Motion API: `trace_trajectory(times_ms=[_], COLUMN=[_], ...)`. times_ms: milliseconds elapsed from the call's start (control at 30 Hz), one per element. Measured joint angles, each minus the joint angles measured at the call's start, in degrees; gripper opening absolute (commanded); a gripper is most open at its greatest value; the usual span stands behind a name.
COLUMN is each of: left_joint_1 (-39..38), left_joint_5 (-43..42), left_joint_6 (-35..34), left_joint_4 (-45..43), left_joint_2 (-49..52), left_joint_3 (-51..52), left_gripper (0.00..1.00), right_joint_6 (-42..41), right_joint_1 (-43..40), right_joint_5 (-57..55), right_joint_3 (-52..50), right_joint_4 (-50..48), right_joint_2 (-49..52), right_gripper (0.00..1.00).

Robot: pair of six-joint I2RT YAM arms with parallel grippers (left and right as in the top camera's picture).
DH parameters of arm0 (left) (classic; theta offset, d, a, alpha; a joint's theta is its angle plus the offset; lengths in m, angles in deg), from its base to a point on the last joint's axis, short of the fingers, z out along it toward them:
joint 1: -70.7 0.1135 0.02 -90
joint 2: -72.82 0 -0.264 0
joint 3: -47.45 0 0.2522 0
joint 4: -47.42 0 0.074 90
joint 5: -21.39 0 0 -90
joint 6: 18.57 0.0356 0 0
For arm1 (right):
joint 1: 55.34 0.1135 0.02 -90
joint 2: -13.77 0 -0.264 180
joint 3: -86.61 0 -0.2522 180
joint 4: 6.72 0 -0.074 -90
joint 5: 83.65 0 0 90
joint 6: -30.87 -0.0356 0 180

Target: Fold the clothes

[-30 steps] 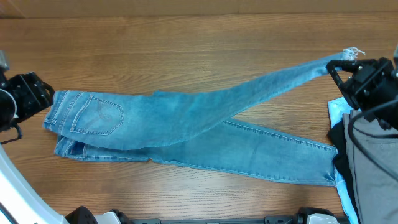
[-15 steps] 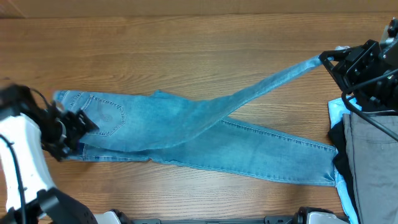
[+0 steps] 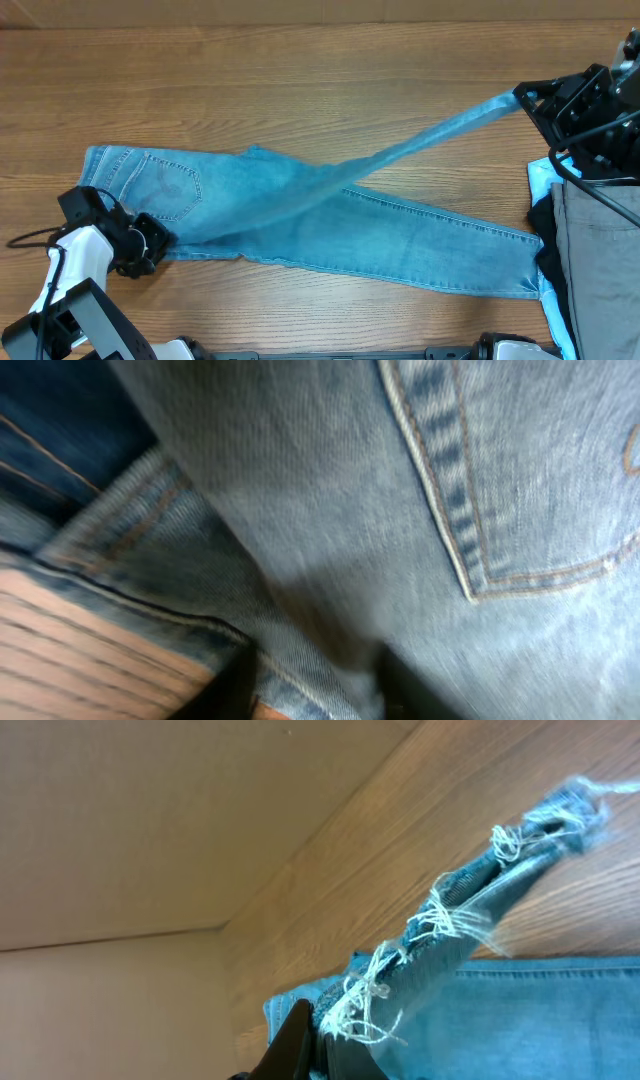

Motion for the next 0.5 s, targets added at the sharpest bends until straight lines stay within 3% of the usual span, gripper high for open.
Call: trace_trajectory(times_ms=[167, 300, 500], left_joint_1=[0.0, 0.0, 0.0], left_joint_5=[-1.6, -2.5, -3.6], left_joint_6=[-0.5, -0.5, 0.9], left_joint_4=[-1.3, -0.2, 8.7], left_joint_2=[0.0, 0.0, -3.8], left_joint_3=[0.7, -0.4, -10.2], left_gripper=[0.04, 0.04, 0.05], right_joint_6=[0.0, 0.0, 0.5], right_joint_1=[0.0, 0.0, 0.0], right_joint_5=[-0.2, -1.6, -5.3], right_joint_3=[0.0, 0.0, 0.0], right_joint_4=[0.3, 0.6, 1.6], right_joint_2=[0.0, 0.0, 0.0], right_gripper=[0.04, 0.04, 0.04])
